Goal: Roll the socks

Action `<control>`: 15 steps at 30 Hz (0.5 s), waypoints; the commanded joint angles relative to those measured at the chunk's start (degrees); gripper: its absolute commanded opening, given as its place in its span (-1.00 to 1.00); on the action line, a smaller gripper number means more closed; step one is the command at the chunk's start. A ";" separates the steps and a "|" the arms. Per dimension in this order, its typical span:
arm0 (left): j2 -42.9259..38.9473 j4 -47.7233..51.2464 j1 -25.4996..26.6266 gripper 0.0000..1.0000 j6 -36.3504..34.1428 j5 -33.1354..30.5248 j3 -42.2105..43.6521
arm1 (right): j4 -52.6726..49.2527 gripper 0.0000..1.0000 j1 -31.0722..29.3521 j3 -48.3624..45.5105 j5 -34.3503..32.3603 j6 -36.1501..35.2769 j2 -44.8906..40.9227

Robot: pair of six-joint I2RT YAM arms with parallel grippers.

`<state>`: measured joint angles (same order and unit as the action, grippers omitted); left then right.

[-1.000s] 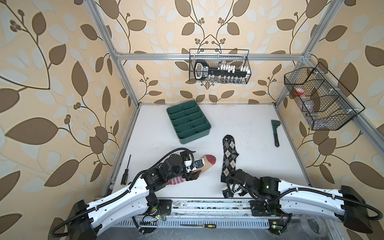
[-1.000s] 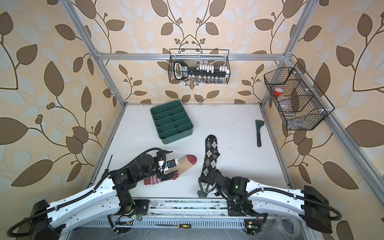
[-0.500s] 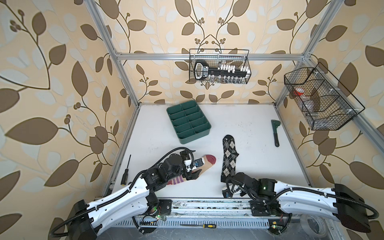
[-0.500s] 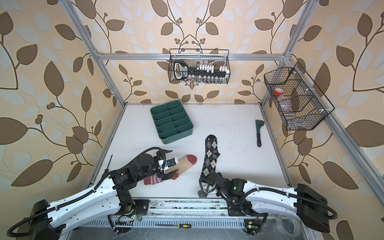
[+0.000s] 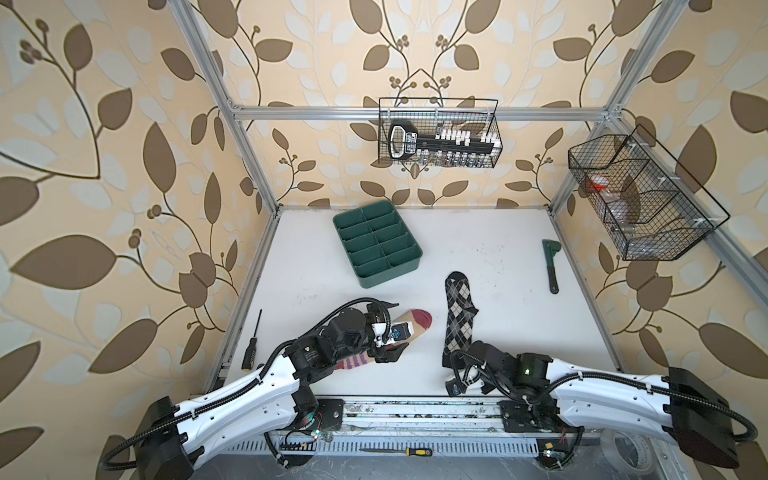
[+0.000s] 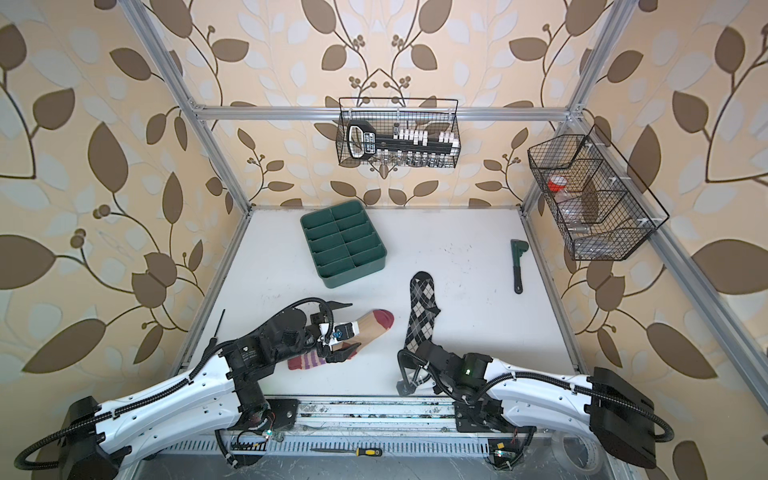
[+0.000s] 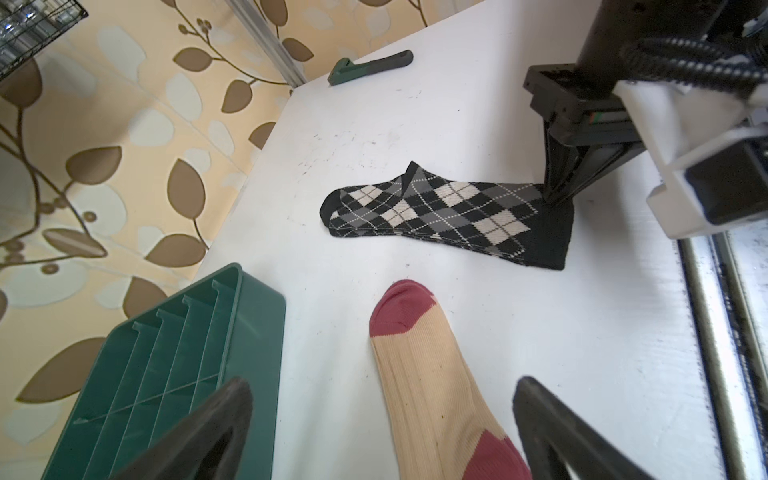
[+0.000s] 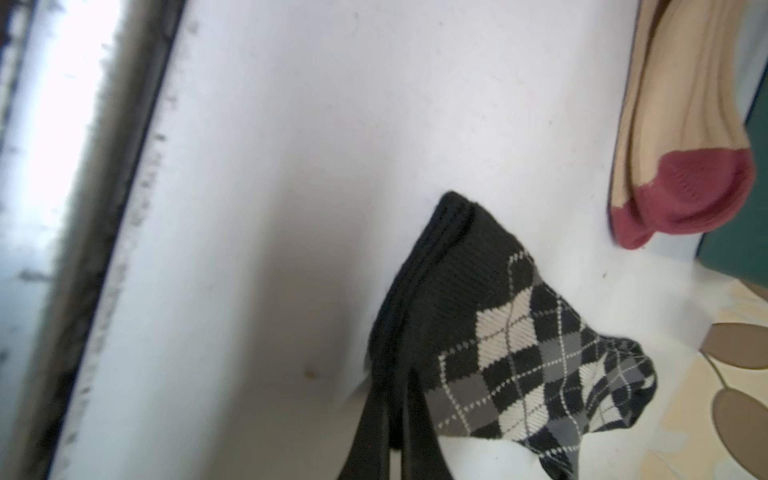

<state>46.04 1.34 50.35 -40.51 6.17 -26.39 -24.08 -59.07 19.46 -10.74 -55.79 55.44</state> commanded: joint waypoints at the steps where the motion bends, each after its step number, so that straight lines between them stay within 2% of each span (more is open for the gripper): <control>1: 2.18 -3.44 0.67 0.98 -3.81 2.53 -1.92 | -8.55 -1.00 2.49 3.32 7.92 -0.61 1.75; 6: 4.85 -9.24 3.84 0.95 1.17 1.93 0.60 | -9.26 -1.00 7.92 5.45 11.33 1.19 1.44; 15: 15.54 -24.17 19.43 0.84 8.12 -7.06 5.99 | -5.08 -1.00 14.24 2.05 15.04 0.84 -2.78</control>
<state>59.05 -14.98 66.70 -35.40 2.79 -21.19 -29.52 -46.22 22.76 0.27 -54.87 53.56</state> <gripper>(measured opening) 0.925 0.049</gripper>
